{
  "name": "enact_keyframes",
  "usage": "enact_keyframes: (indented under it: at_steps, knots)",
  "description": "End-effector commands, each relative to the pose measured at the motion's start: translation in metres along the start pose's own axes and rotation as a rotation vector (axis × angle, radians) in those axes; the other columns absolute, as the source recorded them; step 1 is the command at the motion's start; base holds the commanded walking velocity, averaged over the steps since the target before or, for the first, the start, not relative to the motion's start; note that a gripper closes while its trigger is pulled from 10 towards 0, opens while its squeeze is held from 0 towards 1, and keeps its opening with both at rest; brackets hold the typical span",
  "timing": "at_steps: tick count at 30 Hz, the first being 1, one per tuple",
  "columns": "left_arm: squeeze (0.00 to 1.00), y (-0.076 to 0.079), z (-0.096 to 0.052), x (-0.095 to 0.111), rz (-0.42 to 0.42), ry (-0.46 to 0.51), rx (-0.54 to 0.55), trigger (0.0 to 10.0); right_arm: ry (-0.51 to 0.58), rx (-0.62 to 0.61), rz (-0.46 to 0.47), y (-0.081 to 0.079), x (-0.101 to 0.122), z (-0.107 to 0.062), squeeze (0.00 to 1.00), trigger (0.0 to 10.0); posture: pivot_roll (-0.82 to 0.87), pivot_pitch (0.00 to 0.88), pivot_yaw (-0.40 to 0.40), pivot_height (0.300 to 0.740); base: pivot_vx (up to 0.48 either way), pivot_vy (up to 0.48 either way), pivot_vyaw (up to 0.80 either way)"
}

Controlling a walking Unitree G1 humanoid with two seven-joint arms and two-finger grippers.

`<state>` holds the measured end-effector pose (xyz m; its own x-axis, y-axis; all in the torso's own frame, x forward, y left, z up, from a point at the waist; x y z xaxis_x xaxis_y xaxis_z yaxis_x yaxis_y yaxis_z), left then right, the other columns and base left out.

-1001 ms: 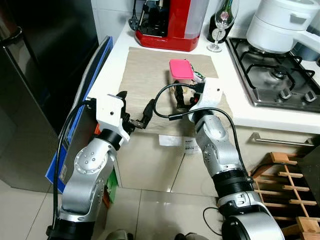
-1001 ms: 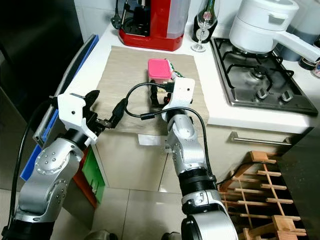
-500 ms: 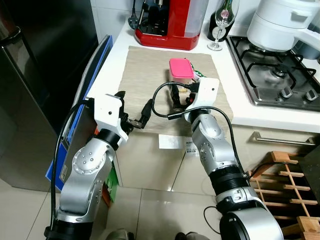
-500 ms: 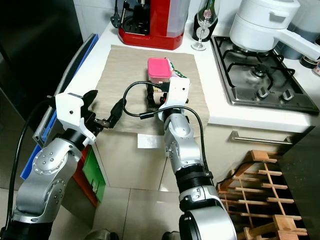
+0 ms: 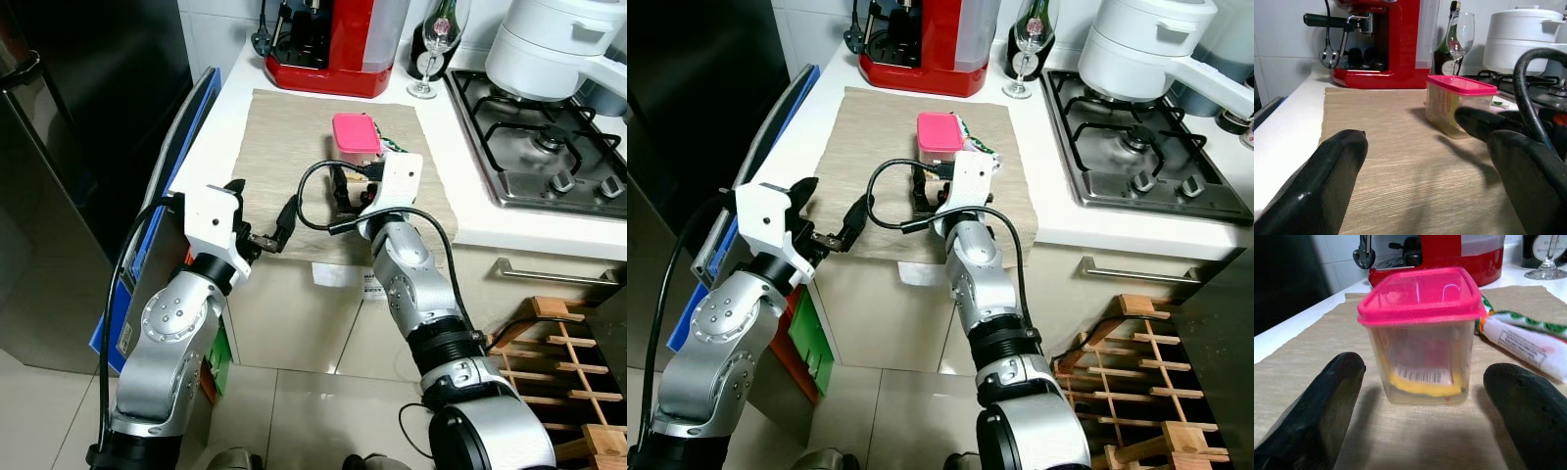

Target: Restocking fridge

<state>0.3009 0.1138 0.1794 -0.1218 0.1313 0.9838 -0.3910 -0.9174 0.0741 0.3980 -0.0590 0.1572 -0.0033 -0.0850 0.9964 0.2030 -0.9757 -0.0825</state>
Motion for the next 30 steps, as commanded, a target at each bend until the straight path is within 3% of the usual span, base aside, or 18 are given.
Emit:
enact_keyframes:
  at_steps: [1,14,15,16,17,30]
  knots:
    - [0.00,0.008,-0.001,0.004,0.000,0.012,-0.033,10.0,0.017,-0.006,-0.001,0.001,0.004,0.002,0.00,10.0,0.11,0.042,-0.053,0.740,0.000,0.000,0.00]
    - [0.00,0.010,-0.003,0.005,0.005,0.010,-0.043,10.0,-0.010,-0.047,0.006,0.008,0.007,0.014,0.00,10.0,0.12,0.053,-0.053,0.740,0.000,0.000,0.00]
    - [0.00,0.010,-0.003,0.005,0.004,0.010,-0.042,10.0,-0.010,-0.050,0.012,0.009,0.007,0.015,0.00,4.0,0.12,0.057,-0.053,0.740,0.000,0.000,0.00]
    - [0.00,0.010,-0.003,0.005,0.004,0.010,-0.042,10.0,-0.010,-0.050,0.012,0.009,0.007,0.015,0.00,4.0,0.12,0.057,-0.053,0.740,0.000,0.000,0.00]
    - [0.00,0.010,-0.003,0.006,0.005,0.009,-0.041,10.0,-0.006,-0.050,0.013,0.008,0.009,0.016,0.00,0.0,0.12,0.057,-0.053,0.740,0.000,0.000,0.00]
    - [0.00,0.011,0.001,0.005,0.000,0.010,-0.037,10.0,0.020,-0.037,0.018,0.006,0.017,0.021,0.00,0.0,0.11,0.060,-0.059,0.740,0.000,0.000,0.00]
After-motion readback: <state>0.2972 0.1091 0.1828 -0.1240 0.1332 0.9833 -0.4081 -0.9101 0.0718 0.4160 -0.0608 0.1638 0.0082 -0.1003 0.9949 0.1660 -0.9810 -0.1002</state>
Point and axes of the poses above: a point about 5 cm out from each wrist's last joint towards the gripper, its own z axis pointing out of the wrist towards the gripper, its own x axis along the axis of the wrist's last joint, y = z × x, the point moved 3 cm from there along z, pointing out of the wrist towards the gripper, and after that the axes turned 6 degrees about -z, right-handed, at the moved point
